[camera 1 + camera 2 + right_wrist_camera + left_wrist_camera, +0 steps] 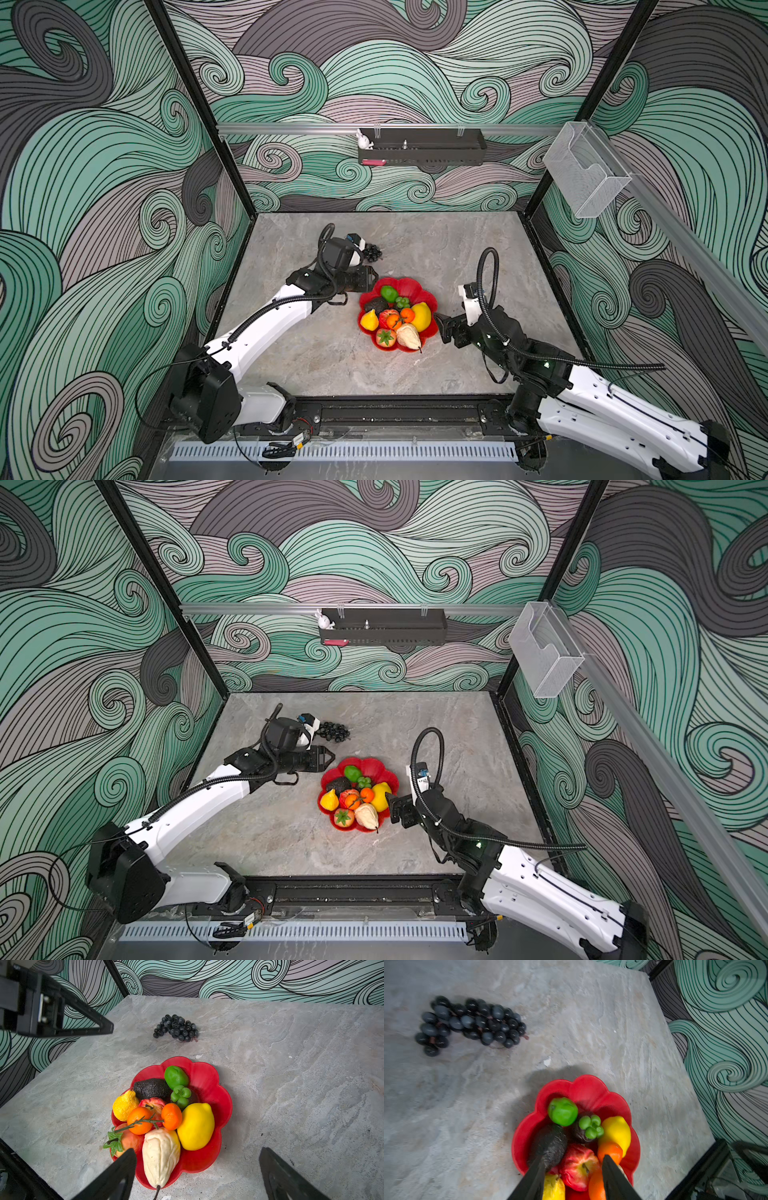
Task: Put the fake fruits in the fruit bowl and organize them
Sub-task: 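Move the right gripper to the dark grapes while the left gripper withdraws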
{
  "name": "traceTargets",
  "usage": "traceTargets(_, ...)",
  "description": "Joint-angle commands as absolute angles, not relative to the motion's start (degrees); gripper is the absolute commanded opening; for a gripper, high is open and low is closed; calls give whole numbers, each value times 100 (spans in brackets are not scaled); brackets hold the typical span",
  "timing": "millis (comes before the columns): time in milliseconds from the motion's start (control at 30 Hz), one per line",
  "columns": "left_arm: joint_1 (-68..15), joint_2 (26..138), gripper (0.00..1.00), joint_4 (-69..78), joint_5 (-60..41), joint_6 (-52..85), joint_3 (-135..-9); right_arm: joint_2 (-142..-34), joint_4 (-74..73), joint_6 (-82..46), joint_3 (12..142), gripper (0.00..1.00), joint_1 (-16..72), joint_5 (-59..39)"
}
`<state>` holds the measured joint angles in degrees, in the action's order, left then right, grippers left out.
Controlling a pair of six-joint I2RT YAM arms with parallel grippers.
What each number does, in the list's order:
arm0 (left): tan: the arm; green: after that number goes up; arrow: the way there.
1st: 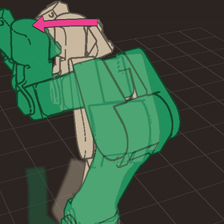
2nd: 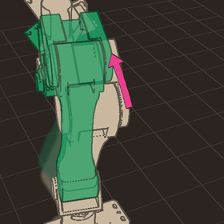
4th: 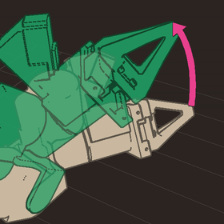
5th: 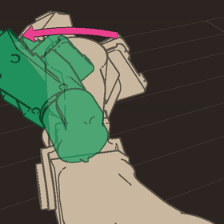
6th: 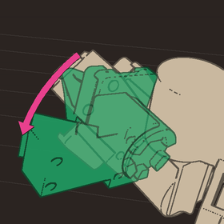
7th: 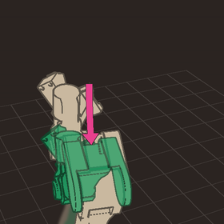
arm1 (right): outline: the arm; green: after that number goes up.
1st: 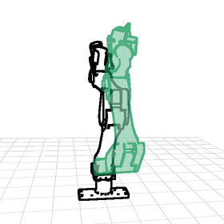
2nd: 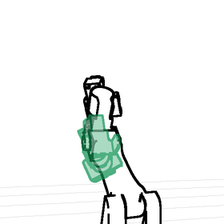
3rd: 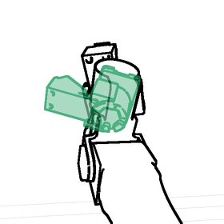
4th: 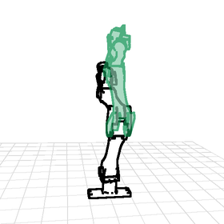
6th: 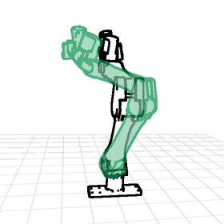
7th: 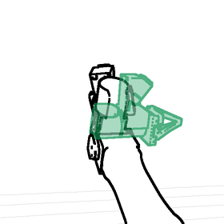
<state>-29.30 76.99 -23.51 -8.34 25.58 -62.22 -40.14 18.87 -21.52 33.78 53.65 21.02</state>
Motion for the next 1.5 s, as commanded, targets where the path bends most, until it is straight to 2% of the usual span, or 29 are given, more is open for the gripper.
traceTargets(0,-2670,7972,48,-2751,-724,2735,-6566,-4087,1985,-2249,3661,96,5232,2059)
traceTargets(133,-2409,7997,48,-2955,-1009,2862,-6605,-4585,1990,-2378,4151,95,4421,769)
traceTargets(300,-2184,7469,56,-2713,-864,3136,-5955,-6073,2009,-2306,5214,89,3477,-584)
traceTargets(400,-2008,6912,61,-2464,-624,3324,-5344,-7170,1998,-2106,5952,88,3276,-1057)
traceTargets(533,-1861,6006,69,-2150,-23,3498,-4421,-8400,2030,-1870,6853,82,3094,-1714)
traceTargets(700,-1793,4645,75,-1351,393,3707,-3033,-9840,2372,-1184,7980,76,3084,-1811)
traceTargets(967,-1780,3227,78,-809,545,3770,-1832,-11814,3331,-72,9912,63,3058,-1783)
traceTargets(1467,-1775,2628,80,-529,369,3653,-1477,-14012,4230,1062,12251,49,3062,-1408)
